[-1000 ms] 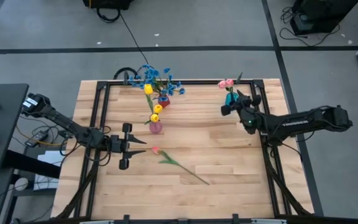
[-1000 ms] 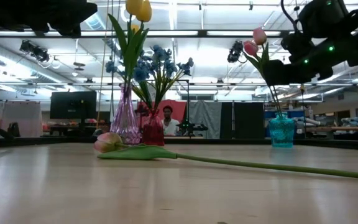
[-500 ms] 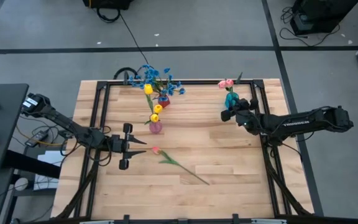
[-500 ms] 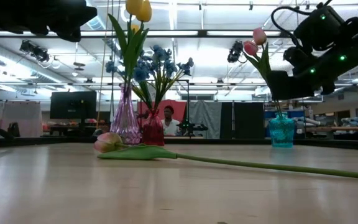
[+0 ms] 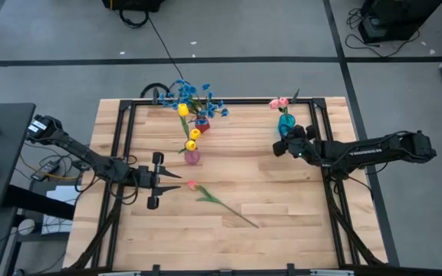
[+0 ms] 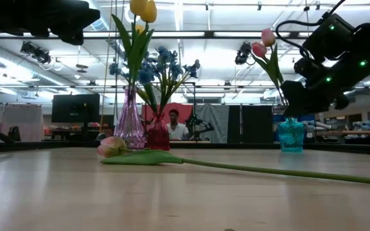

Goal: Sort flowers into vase by color
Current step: Put the pink tulip into the blue vase

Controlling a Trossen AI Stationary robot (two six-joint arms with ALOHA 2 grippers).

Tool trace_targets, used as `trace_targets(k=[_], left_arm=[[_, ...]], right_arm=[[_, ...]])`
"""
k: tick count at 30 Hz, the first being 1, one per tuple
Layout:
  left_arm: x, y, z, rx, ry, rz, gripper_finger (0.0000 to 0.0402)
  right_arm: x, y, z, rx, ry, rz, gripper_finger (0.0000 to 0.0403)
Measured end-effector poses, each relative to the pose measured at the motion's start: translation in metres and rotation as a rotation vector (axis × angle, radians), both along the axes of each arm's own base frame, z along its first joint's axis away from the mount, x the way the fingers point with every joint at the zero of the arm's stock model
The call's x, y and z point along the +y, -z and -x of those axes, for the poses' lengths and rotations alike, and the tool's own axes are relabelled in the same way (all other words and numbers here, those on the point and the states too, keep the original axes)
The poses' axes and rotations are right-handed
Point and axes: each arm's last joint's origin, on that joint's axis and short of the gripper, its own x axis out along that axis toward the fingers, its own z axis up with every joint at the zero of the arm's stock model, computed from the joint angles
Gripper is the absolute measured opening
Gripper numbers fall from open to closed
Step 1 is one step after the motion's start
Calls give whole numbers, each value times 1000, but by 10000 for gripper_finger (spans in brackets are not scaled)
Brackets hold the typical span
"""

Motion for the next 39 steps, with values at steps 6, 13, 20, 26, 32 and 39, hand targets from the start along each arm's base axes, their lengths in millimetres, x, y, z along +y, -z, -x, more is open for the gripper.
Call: trace_targets(k=[6,13,20,26,32,39], left_arm=[[0,0,0,1,2,4,147],[0,0,0,1,2,3,147],[-4,1,1,4,116,-2,147],[-4,1,1,12,121,-5,147],[-4,2,1,14,122,-6,147],[-4,3,1,23,118,-10,147]], right_arm=[[2,2,-2,-51,-71,-111,160],[6,4,-5,-140,-132,-272,160],[18,-1,-15,-264,-312,-437,160],[48,-8,-38,-406,-572,-486,159],[87,-6,-83,-302,-676,-500,155],[125,-6,-158,-124,-787,-540,153]])
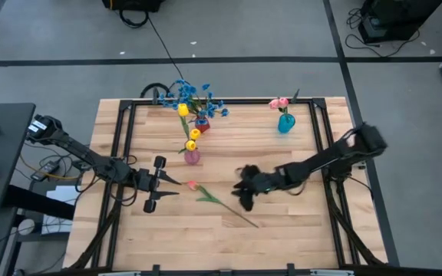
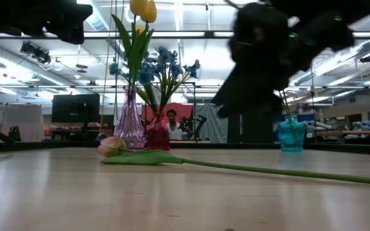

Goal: Sort flowers into vase by color
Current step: Put the pink tulip into the blue vase

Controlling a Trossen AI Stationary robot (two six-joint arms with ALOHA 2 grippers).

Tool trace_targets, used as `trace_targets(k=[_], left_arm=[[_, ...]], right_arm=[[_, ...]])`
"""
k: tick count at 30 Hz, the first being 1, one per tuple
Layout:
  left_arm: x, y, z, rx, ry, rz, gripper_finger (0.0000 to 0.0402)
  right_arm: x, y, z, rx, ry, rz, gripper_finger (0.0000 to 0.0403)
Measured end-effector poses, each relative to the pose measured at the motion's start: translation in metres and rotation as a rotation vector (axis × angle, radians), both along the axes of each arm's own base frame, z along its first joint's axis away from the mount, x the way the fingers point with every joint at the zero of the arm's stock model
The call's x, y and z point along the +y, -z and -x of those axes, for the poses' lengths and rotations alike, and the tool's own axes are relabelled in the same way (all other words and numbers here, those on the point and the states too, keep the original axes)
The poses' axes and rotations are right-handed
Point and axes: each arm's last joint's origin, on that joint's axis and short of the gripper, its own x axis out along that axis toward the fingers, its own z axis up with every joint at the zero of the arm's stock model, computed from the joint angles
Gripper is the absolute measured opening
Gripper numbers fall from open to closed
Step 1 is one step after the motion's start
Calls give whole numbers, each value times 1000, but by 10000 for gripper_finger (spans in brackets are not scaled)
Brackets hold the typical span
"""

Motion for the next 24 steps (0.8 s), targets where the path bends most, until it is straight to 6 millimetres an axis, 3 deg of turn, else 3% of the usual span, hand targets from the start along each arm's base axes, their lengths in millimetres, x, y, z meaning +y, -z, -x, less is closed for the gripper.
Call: trace_targets(k=[9,15,20,24], left_arm=[[0,2,0,20,-8,-10,147],[0,2,0,20,-9,-10,147],[0,2,0,14,-9,-7,147],[0,2,0,15,-9,-8,147]], right_arm=[[19,-10,-62,320,-77,50,153],[31,-23,-87,398,-122,94,153],[38,-15,-107,422,-202,84,153],[38,-5,-113,528,-210,155,153]])
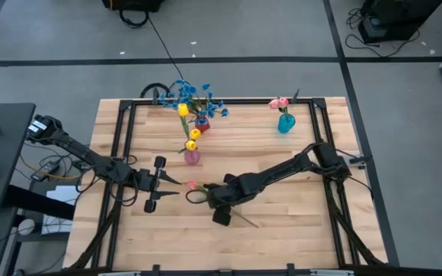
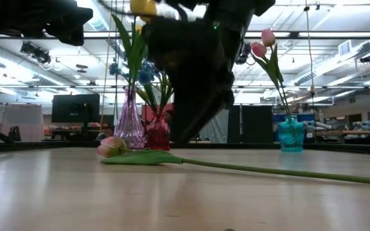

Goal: Sort flowers into vase by color
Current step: Put the pink tulip into the blue vase

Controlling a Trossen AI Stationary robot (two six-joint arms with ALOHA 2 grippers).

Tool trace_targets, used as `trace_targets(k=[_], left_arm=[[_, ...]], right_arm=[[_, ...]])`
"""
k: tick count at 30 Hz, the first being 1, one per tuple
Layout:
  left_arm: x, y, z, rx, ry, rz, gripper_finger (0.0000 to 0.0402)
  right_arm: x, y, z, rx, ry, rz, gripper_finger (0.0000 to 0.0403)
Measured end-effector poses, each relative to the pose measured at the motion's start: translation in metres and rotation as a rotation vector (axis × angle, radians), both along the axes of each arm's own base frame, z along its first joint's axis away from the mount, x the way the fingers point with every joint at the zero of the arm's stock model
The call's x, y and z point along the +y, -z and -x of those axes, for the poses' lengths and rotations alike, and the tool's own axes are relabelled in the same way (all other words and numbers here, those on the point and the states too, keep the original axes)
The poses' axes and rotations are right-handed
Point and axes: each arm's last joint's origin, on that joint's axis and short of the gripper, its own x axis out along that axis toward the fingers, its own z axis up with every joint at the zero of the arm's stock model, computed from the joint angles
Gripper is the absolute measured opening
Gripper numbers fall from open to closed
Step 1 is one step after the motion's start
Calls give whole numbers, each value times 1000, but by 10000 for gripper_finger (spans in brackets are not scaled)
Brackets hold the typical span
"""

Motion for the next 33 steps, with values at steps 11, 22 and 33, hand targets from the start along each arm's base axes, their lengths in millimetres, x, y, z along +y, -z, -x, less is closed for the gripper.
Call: trace_targets(k=[11,22,33], left_arm=[[0,0,0,-1,-1,-6,147],[0,-2,0,-19,-2,2,147],[0,-2,0,-19,-2,2,147]], right_arm=[[10,1,-2,12,-28,72,153],[15,7,2,-5,-24,132,151],[14,22,12,70,-23,78,151]])
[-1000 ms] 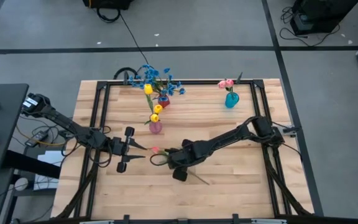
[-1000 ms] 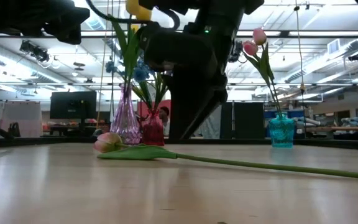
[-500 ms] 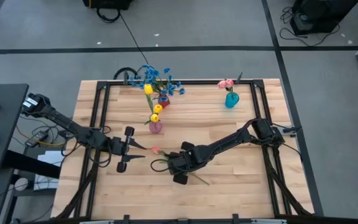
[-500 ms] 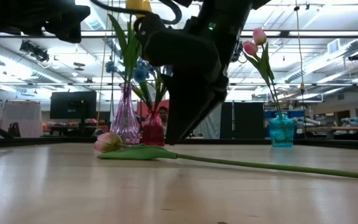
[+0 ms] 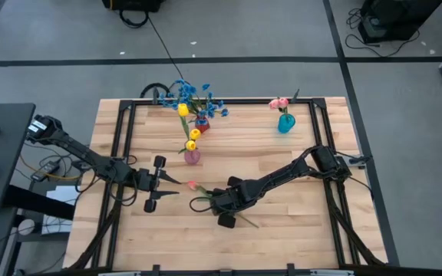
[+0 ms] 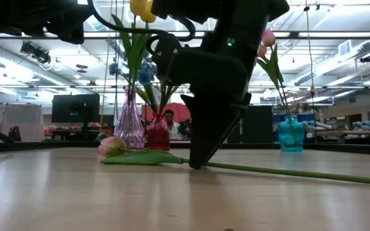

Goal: Sort flowers into vase by color
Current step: Put the pink tulip into the blue vase

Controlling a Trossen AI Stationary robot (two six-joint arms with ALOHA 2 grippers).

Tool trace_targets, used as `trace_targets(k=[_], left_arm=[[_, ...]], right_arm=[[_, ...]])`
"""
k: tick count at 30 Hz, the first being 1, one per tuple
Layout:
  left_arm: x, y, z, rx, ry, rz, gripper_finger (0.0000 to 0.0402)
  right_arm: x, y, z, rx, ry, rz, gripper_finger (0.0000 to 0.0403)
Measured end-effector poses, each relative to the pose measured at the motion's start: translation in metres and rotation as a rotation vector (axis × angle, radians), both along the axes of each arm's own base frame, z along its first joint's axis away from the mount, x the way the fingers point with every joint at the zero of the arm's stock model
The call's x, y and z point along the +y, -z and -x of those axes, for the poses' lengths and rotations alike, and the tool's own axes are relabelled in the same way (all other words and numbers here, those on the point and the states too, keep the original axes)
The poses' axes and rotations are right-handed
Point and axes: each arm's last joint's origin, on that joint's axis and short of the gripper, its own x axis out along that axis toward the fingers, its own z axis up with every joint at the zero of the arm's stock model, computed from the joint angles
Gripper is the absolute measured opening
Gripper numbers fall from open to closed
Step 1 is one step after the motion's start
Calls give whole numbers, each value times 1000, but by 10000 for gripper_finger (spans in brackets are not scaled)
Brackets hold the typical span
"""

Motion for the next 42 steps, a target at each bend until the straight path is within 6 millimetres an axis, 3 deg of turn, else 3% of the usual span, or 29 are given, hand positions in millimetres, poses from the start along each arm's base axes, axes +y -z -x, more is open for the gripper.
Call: trace_targets(k=[6,13,21,25,31,37,42], left_arm=[[0,0,0,0,0,0,147],[0,0,0,2,0,-1,147],[0,0,0,4,0,-2,147],[0,0,0,4,0,-2,147],[0,0,0,5,0,-1,147],[0,1,0,6,0,3,147],[0,1,0,8,1,11,147]], right_arm=[[-1,0,0,4,4,-5,119],[-8,4,0,-4,26,-10,17],[-14,5,5,32,58,-57,9],[-18,-13,16,55,52,-33,5],[-29,-64,42,60,156,76,5],[-43,-102,82,158,427,166,5],[-50,-121,121,333,737,263,5]])
